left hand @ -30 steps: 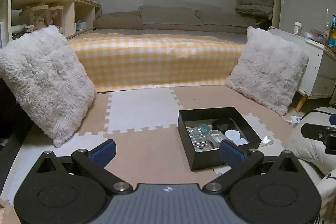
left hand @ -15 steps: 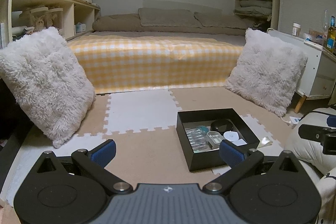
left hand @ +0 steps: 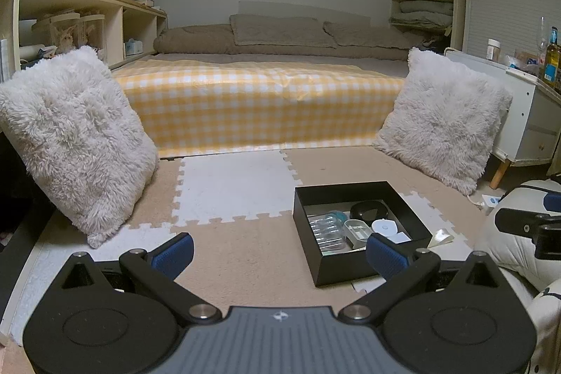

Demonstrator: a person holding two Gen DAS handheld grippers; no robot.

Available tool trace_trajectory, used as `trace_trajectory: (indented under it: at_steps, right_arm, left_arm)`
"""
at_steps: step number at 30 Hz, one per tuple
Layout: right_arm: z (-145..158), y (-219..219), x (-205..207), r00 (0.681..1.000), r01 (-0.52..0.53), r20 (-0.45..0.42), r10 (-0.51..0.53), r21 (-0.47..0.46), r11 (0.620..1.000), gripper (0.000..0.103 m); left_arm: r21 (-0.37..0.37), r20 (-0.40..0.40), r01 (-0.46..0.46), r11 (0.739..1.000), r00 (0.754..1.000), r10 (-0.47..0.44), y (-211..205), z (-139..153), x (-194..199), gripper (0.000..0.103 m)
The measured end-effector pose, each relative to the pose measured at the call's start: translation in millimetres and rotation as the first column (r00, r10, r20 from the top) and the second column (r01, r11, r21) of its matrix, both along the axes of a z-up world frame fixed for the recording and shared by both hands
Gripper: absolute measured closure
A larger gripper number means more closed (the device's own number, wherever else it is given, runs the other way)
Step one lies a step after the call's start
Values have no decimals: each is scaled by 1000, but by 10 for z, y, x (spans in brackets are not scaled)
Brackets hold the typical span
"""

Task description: Organize rigid objects

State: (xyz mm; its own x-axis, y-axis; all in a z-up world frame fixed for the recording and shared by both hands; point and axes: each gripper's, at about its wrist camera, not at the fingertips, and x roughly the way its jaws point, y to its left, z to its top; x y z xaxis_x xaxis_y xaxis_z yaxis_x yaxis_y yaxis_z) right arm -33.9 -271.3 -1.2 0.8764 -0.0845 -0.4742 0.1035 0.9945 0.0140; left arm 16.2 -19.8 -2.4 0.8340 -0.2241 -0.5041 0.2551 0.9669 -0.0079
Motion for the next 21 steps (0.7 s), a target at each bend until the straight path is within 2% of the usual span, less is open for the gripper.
trace_trajectory:
  at_steps: [21]
  right_arm:
    - [1,-22,4,1000,2,4,-2,7,1000,0]
  left_arm:
    - [1,0,-1,1000,1000,1,-9,1,-5,0]
